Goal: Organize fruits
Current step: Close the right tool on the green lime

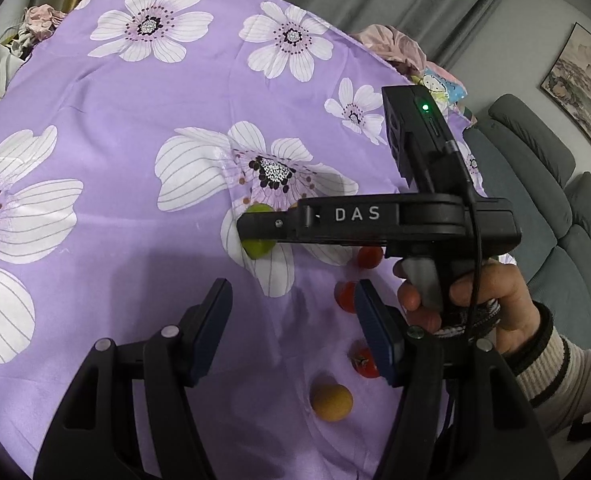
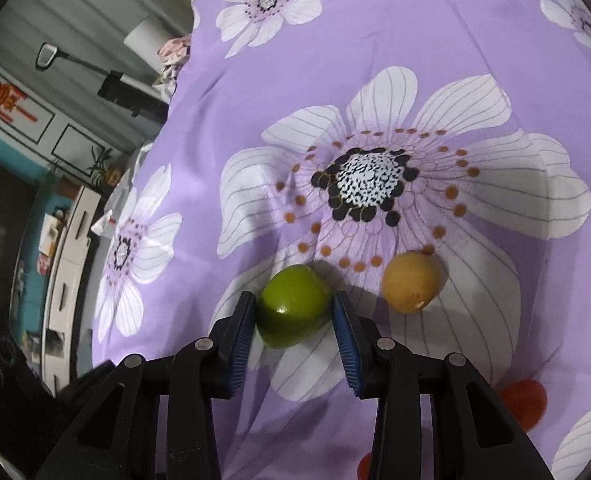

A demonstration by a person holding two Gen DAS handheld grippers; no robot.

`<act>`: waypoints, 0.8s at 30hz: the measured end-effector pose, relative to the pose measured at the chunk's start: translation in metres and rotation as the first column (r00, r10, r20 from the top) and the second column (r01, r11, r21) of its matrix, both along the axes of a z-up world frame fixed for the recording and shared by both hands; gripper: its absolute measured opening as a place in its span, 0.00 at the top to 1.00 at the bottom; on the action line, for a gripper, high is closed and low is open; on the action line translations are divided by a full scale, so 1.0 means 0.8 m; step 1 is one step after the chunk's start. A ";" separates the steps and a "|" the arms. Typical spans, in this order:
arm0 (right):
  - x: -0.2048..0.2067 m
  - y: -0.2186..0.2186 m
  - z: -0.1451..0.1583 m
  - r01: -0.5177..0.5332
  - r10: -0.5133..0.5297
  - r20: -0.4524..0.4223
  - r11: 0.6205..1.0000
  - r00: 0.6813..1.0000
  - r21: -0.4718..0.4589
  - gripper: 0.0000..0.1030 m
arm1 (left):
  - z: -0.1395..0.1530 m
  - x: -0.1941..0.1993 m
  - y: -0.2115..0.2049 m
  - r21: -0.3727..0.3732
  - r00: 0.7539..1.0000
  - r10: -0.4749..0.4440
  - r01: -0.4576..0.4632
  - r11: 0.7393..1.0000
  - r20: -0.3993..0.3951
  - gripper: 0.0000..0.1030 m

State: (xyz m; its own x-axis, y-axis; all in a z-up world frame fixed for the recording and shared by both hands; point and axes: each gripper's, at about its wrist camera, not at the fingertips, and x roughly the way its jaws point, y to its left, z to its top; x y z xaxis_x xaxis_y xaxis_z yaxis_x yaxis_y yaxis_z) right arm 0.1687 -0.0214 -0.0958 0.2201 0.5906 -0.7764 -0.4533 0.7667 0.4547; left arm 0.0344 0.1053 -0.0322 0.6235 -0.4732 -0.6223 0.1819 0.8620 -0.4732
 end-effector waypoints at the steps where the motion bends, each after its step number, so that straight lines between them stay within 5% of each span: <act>1: -0.002 -0.002 0.000 -0.008 0.008 0.000 1.000 1.000 -0.003 0.61 | 0.001 0.000 -0.001 -0.001 1.000 -0.002 0.002 1.000 0.001 0.39; 6: -0.029 -0.030 -0.002 -0.061 0.061 0.000 0.998 0.998 -0.002 0.61 | 0.004 -0.002 -0.018 0.005 0.998 -0.057 0.056 0.998 0.005 0.36; 15: -0.059 -0.087 -0.007 -0.056 0.058 -0.073 0.998 0.996 0.026 0.61 | -0.010 0.004 -0.089 0.165 0.976 -0.217 0.220 0.962 -0.033 0.40; 24: -0.058 -0.105 -0.015 0.021 -0.008 -0.114 0.994 0.993 0.105 0.60 | -0.027 0.024 -0.105 0.190 0.976 -0.198 0.212 0.959 -0.090 0.46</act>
